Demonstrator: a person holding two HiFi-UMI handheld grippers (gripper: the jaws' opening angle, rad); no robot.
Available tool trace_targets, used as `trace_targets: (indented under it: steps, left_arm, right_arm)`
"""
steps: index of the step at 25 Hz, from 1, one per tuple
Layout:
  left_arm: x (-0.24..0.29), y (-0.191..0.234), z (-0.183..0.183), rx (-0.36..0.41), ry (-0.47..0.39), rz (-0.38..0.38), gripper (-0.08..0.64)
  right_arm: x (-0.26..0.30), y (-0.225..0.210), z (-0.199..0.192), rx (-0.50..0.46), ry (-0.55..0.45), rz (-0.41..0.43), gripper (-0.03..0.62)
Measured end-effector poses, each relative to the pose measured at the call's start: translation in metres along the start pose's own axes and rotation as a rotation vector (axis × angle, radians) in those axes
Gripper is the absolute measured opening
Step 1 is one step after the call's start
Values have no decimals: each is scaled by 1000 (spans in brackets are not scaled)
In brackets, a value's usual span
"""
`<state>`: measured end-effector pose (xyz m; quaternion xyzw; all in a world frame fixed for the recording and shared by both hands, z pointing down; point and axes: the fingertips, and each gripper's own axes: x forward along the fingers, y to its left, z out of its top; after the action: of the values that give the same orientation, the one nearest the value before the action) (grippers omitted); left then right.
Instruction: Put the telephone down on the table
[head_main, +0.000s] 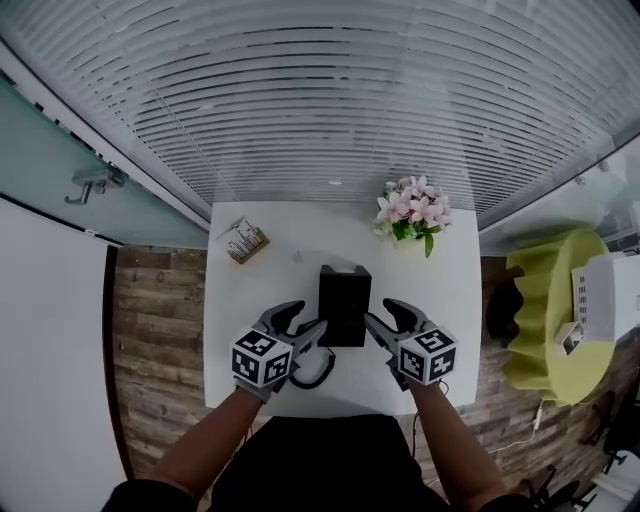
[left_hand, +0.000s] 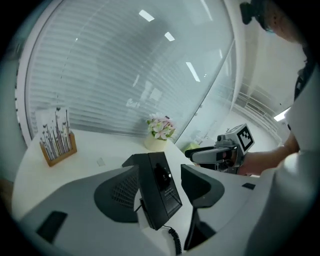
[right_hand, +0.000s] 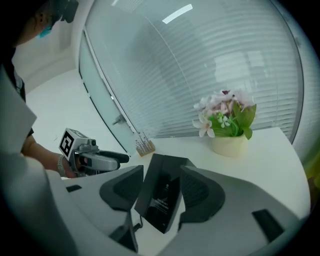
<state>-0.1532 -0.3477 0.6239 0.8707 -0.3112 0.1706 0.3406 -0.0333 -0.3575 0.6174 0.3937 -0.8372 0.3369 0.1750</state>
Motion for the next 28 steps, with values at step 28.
trace_targets:
  steps: [28]
  left_arm:
    - [-120, -143, 46, 429, -342, -119, 9]
  right_arm:
    - [-110, 176, 40, -336, -411, 89, 22]
